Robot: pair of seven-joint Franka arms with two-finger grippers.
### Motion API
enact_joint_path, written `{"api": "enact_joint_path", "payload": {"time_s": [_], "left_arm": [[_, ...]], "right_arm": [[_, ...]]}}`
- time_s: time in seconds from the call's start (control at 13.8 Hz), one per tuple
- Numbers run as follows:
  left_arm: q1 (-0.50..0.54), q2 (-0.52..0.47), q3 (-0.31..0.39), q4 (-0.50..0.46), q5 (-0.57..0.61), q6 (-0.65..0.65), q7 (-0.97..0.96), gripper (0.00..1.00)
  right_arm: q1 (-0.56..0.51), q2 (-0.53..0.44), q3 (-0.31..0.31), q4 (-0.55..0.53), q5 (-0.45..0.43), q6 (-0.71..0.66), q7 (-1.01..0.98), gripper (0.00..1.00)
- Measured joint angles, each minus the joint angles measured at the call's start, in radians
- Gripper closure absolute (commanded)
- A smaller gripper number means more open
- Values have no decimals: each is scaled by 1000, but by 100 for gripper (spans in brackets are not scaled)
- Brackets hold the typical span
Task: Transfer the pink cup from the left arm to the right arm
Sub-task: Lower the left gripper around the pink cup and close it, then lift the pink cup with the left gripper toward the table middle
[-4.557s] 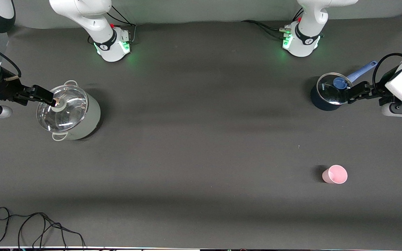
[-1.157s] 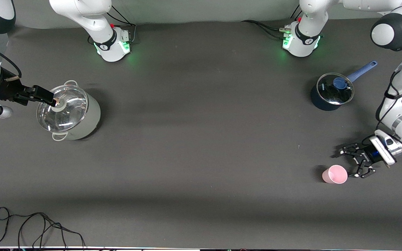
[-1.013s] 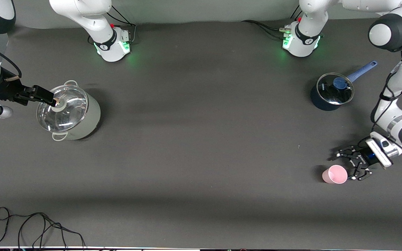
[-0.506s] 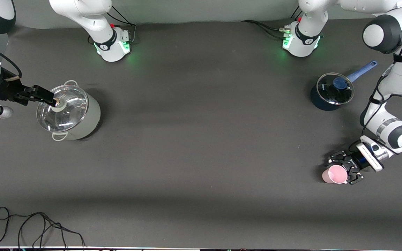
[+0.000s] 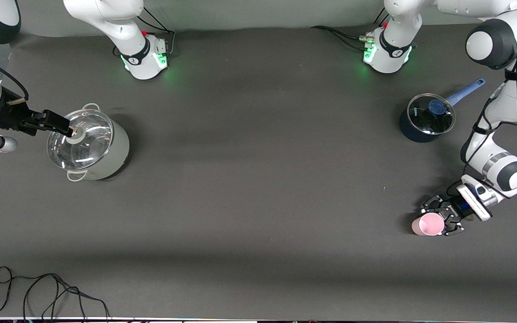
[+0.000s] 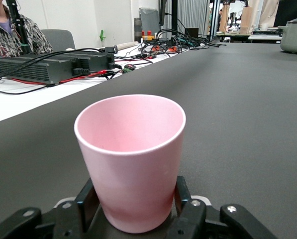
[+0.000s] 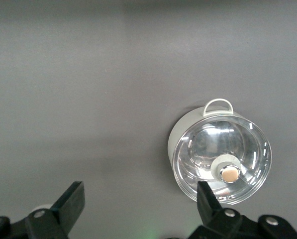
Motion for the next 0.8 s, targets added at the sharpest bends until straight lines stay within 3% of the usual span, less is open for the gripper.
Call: {"api": "enact_joint_path", "payload": {"time_s": [0.14,0.29,0.58,0.8], "left_arm": [[-7,-11,-11,-14,-21,8,-7,75],[-14,-62,-65,-63,-71,79,-14,75],[-34,-248,-288,-226,-228,381,-16,75],[-42,-398,-498,-340,-386,651,-16,74]], "right_arm": [[0,0,0,0,0,0,0,0],[0,0,0,0,0,0,0,0],[0,0,0,-1,0,0,0,0],[0,0,0,-1,0,-9,0,0]]}}
